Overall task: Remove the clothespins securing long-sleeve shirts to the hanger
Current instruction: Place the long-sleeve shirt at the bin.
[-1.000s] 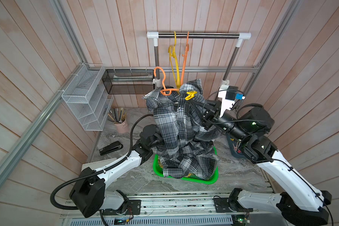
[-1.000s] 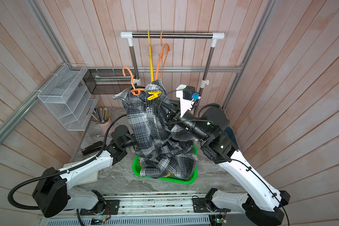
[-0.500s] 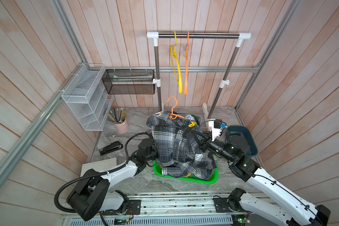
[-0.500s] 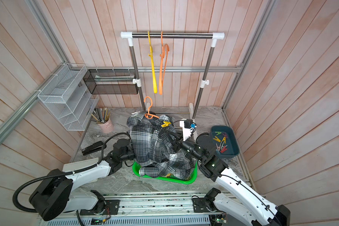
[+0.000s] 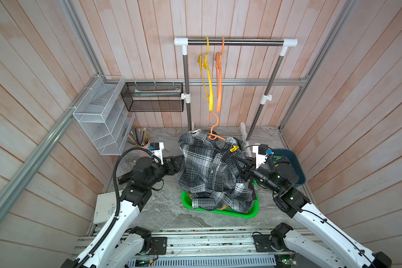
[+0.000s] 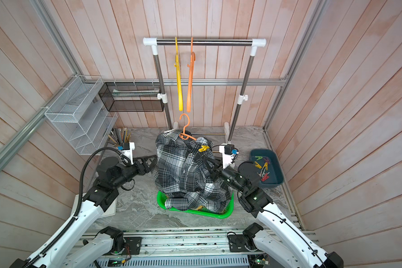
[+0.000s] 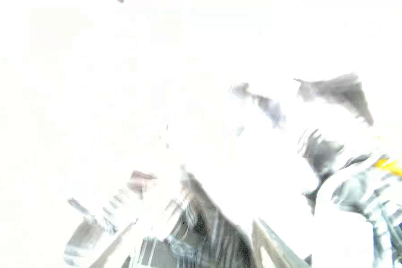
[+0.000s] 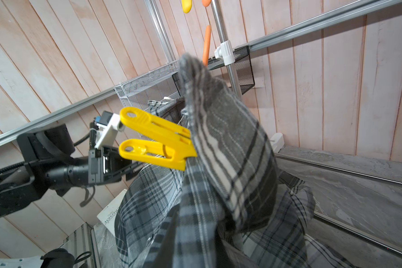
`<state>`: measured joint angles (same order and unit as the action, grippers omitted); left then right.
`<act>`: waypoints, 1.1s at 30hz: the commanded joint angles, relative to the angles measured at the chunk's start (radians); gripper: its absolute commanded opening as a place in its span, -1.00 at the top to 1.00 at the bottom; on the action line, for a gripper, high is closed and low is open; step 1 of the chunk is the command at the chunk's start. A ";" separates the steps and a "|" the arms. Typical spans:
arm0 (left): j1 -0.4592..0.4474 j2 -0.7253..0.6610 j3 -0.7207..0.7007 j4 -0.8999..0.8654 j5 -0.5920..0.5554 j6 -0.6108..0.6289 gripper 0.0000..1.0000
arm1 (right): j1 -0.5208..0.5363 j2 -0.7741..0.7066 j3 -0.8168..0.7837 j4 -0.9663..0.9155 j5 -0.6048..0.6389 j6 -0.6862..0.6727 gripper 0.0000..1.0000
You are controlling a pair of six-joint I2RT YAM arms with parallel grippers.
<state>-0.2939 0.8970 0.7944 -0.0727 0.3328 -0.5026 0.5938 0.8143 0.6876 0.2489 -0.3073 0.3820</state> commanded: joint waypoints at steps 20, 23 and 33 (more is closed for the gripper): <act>-0.141 0.359 0.443 0.001 0.076 0.201 -0.30 | 0.111 0.134 0.125 -0.006 -0.088 -0.095 1.00; -0.141 0.390 0.461 -0.001 0.060 0.221 -0.28 | 0.128 0.152 0.128 -0.001 -0.090 -0.098 1.00; -0.143 0.435 0.473 0.030 0.094 0.222 0.52 | 0.163 0.181 0.136 -0.002 -0.083 -0.105 1.00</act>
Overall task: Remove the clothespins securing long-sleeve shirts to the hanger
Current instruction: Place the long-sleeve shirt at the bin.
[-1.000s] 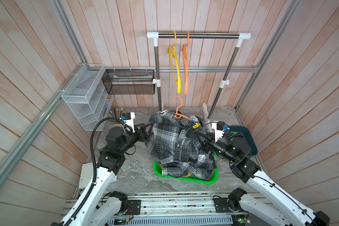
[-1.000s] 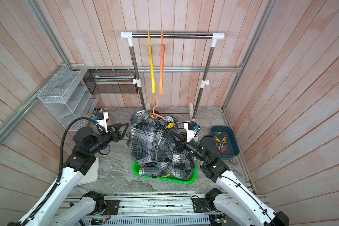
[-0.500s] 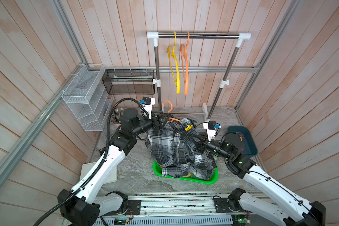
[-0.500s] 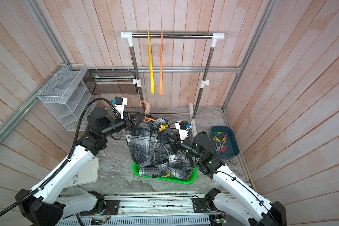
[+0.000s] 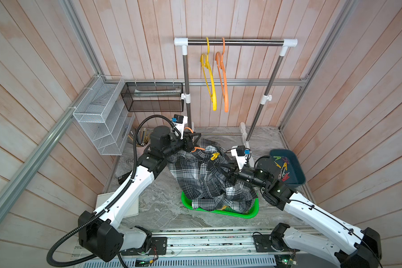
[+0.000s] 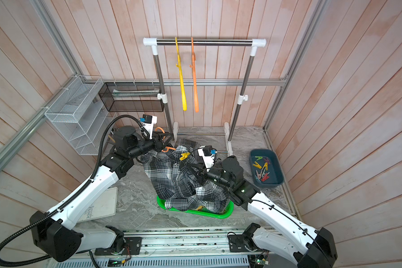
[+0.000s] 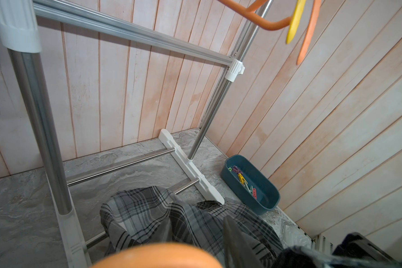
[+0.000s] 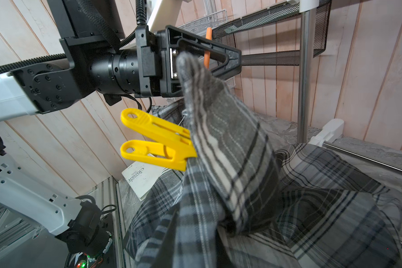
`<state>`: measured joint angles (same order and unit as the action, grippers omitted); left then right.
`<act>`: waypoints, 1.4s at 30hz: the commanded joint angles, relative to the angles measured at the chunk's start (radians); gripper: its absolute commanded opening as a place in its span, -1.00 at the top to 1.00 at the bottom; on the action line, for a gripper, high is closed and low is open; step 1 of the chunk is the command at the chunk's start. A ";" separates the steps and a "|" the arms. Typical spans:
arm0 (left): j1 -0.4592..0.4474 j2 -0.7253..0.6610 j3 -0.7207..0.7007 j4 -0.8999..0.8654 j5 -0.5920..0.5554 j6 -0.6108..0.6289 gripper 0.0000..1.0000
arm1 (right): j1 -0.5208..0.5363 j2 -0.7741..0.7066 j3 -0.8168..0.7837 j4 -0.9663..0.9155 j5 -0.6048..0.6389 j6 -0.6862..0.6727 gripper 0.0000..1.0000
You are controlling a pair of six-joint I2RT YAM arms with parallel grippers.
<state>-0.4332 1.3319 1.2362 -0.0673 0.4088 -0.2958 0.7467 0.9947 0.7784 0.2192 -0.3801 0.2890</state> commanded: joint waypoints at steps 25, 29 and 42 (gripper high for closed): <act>0.015 -0.003 0.069 -0.092 0.041 0.291 1.00 | 0.012 -0.096 0.295 -0.469 0.242 -0.343 -0.05; 0.022 -0.005 0.070 -0.090 0.054 0.294 1.00 | 0.015 -0.059 0.366 -0.486 0.195 -0.388 -0.09; 0.057 -0.014 0.066 -0.086 0.156 0.298 1.00 | 0.033 0.116 0.518 -0.569 0.247 -0.588 -0.10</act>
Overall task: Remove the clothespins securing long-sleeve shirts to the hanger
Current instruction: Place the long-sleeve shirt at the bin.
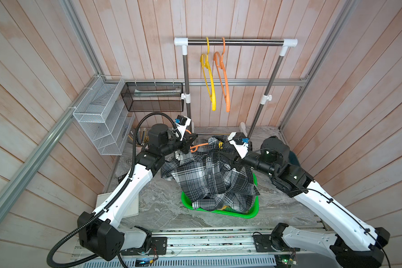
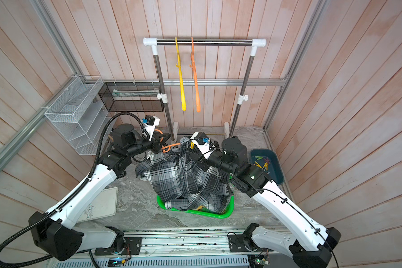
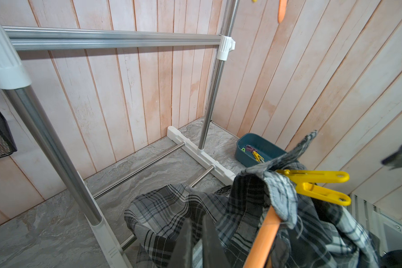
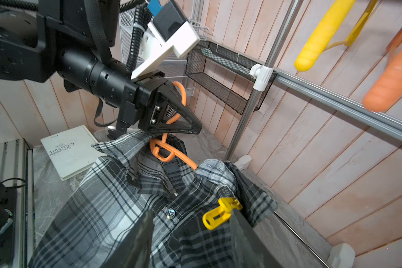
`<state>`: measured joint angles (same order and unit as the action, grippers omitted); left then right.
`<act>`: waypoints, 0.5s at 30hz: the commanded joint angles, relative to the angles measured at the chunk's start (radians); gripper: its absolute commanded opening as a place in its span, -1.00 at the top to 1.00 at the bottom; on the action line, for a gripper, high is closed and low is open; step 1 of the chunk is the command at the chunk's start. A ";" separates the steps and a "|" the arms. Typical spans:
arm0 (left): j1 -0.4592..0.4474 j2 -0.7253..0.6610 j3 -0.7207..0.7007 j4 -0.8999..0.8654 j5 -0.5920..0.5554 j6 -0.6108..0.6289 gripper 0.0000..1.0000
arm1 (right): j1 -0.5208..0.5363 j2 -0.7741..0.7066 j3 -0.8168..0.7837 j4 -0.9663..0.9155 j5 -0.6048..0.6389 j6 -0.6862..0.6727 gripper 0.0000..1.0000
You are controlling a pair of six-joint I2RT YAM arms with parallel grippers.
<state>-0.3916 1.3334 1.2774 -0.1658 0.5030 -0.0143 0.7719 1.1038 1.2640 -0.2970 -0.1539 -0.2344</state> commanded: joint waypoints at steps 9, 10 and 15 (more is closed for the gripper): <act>0.086 0.000 0.068 -0.048 0.272 0.067 1.00 | 0.007 0.014 0.039 -0.087 0.001 -0.147 -0.12; 0.088 0.003 0.073 -0.061 0.282 0.077 1.00 | 0.007 0.015 0.041 -0.087 0.001 -0.155 -0.12; 0.092 0.021 0.085 -0.094 0.332 0.103 1.00 | 0.007 0.024 0.049 -0.083 0.006 -0.192 -0.10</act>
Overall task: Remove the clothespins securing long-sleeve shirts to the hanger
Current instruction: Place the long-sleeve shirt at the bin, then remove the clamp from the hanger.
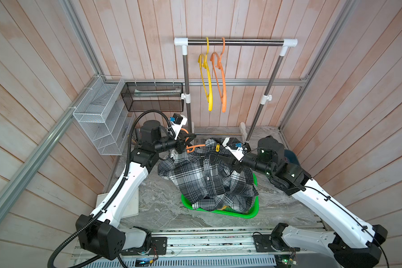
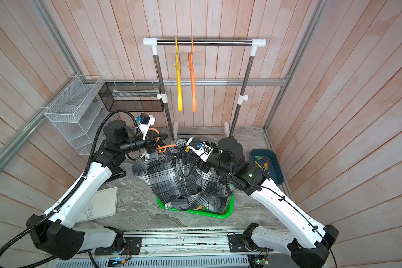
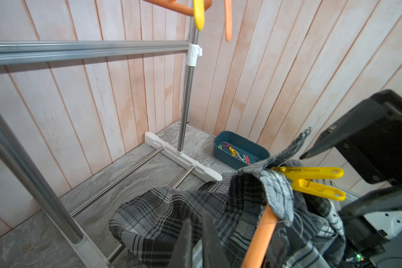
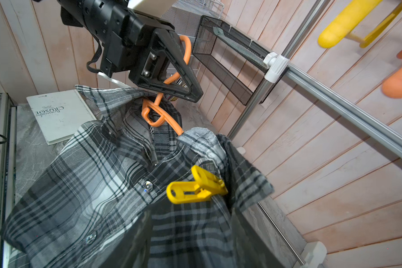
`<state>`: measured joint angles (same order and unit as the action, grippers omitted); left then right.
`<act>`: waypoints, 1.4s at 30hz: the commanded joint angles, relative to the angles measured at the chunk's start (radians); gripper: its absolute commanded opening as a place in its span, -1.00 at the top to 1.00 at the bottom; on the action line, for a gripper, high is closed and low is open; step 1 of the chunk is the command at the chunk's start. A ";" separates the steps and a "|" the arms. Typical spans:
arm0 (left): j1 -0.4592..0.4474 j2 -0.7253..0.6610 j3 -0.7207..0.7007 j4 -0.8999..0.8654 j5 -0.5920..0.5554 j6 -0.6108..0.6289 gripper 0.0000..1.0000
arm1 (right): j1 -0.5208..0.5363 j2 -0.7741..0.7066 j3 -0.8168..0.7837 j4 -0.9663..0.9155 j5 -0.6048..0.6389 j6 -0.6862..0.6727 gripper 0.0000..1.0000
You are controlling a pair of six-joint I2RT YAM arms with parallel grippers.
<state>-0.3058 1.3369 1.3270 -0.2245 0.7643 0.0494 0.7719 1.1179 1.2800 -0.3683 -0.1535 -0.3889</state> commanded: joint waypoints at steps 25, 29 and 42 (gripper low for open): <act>0.013 0.048 0.047 -0.062 0.111 0.056 1.00 | 0.009 0.083 0.070 -0.007 -0.032 -0.087 0.52; 0.014 0.050 0.045 -0.065 0.102 0.059 1.00 | 0.010 0.088 0.086 -0.020 -0.035 -0.087 0.86; 0.014 0.039 0.000 -0.037 0.036 0.067 1.00 | 0.007 -0.013 0.210 -0.002 0.048 0.081 1.00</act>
<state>-0.2947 1.3846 1.3369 -0.2916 0.8173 0.1024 0.7773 1.1748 1.4483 -0.3996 -0.1581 -0.3874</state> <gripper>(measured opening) 0.097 0.064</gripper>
